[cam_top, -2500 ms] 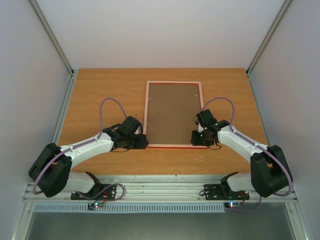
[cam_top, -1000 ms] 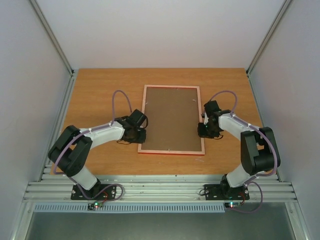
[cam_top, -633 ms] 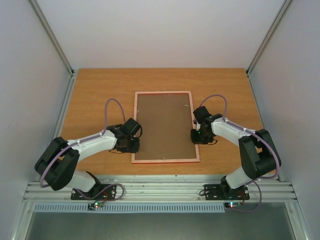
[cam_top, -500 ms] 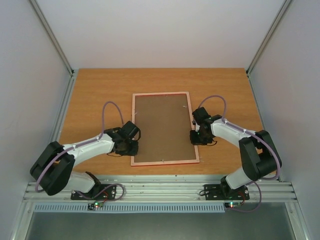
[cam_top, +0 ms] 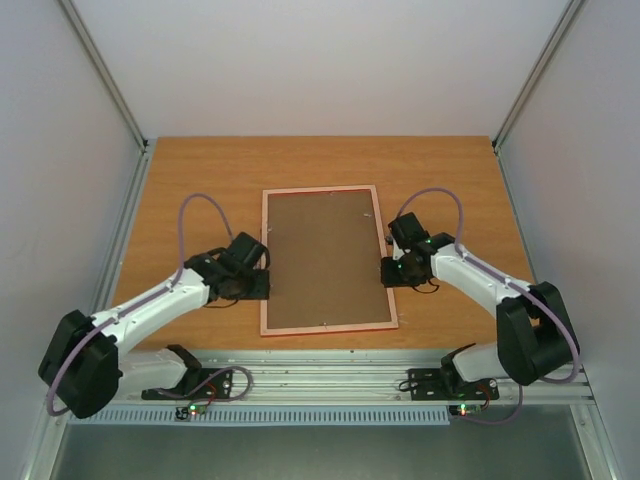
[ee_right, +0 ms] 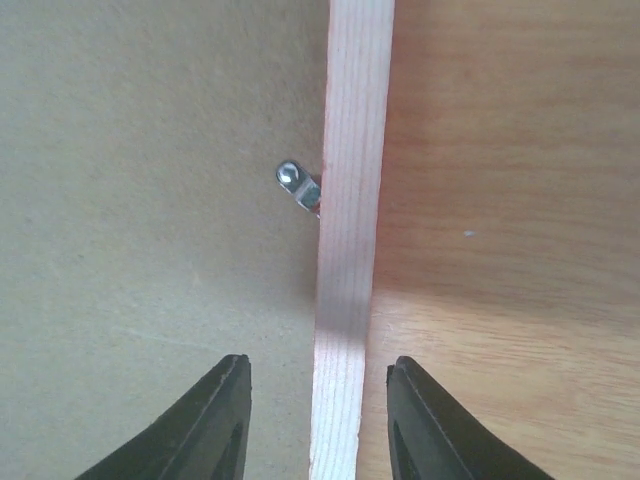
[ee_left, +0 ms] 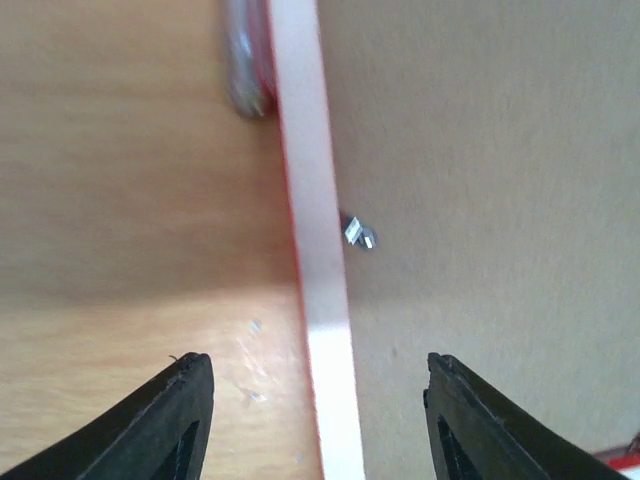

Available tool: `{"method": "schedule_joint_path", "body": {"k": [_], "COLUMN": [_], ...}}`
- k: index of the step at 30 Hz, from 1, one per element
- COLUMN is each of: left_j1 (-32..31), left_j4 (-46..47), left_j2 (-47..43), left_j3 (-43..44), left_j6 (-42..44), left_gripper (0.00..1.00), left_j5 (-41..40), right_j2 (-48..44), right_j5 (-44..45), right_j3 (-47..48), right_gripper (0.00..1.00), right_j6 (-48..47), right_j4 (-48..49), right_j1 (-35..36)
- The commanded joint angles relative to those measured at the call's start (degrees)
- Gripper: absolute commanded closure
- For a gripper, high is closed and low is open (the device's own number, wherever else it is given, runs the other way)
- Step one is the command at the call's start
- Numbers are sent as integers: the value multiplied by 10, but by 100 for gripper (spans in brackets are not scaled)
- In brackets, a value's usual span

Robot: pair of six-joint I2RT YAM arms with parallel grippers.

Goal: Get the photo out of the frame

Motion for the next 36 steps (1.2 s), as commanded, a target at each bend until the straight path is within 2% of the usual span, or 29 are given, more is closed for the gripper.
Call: {"method": "schedule_joint_path", "body": {"k": [1,4,12,19,24,36], "left_j1": [60,94,148,184,190,191], "left_j4": [-24,-8,29,42,47,38], "left_j2": [-15,10,156,263,313,364], "left_j3": [46,71,164,219,237,252], "left_j6": [28,38,70,93,99,101], "left_gripper": [40,40,44,49,49,51], "left_j5": [-34,-43,-47,-15,3,27], "right_j2": [-41,-62,-90,-122,-124,-125], "right_j5": [28,37,66,66,90,90], "right_j3": [18,18,16,-18,-23,-32], "right_gripper": [58,51,38,29,27,27], "right_j6": [-11,-12,-39,-39,-45,-48], "right_j4": [-8,2,17,64,75,90], "right_j1": [3,3,2,2,0,-4]}}
